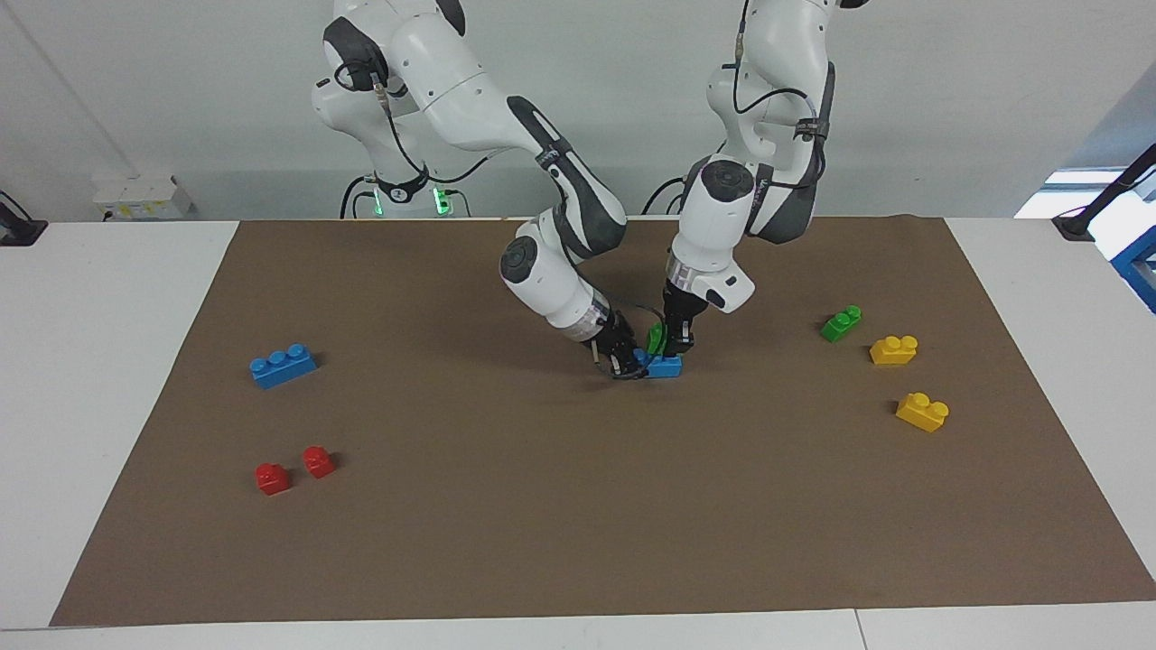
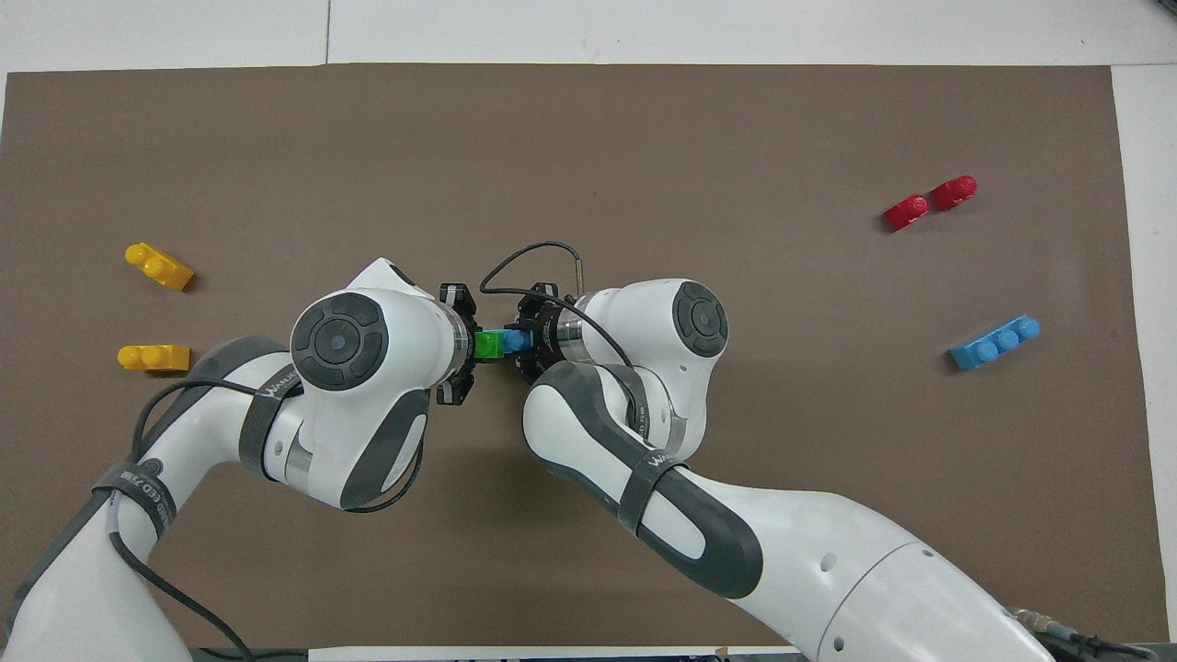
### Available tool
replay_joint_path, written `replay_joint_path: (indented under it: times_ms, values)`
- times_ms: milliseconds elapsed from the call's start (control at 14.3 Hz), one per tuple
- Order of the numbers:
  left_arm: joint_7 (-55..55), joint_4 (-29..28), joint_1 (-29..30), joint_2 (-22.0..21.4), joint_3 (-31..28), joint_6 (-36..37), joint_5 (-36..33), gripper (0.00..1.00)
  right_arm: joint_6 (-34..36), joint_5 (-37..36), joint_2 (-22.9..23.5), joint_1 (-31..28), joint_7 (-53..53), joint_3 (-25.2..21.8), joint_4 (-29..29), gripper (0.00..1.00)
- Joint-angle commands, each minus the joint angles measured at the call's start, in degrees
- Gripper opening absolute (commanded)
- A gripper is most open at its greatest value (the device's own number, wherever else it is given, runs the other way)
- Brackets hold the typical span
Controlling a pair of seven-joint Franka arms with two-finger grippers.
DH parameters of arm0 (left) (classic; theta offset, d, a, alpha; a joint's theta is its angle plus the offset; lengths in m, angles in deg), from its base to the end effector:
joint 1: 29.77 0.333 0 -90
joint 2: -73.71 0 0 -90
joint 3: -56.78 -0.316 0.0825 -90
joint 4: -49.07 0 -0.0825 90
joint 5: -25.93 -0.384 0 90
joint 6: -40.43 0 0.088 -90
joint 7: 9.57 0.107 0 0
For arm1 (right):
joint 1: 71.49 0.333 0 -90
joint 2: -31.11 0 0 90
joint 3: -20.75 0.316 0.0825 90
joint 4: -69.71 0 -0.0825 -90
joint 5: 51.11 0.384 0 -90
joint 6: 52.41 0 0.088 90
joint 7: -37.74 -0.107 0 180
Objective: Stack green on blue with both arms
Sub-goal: 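Press the green brick onto the blue brick with both grippers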
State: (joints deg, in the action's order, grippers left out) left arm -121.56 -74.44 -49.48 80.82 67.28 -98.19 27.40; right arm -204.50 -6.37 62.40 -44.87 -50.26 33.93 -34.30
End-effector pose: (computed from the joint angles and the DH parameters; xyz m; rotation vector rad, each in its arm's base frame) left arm 0.4916 -0.2848 0.3564 2.2430 1.9839 0.0110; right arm 0.5386 0.4047 0.2687 -1.8701 1.8210 0.5341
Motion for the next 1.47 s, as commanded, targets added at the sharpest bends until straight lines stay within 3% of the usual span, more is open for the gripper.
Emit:
replay_joint_path:
  times_ms: [0,559,908,1397]
  values:
    - [-0.77,-0.95,-0.86,0.01,-0.74,-1.83,-0.59,0.0,-1.89,1.57,-0.88,-0.25,1.52,0.44,-1.72,0.0]
    - [-0.77,-0.77,-0.59,2.3,-0.92,-3.5,-4.36,0.0,-2.06,1.57,-0.88,-0.08,1.52,0.44,-1.72,0.0]
    - [-2.52,-0.24,-1.03,7.56,-0.92,-7.53,-8.4,0.0,-2.15,1.57,-0.8,0.01,1.52,0.44,-1.72,0.0]
    - [-2.0,1.69,-0.42,10.82,-1.01,-7.72,-13.86,0.0,-2.68,1.57,-0.79,0.1,1.52,0.44,-1.81,0.0]
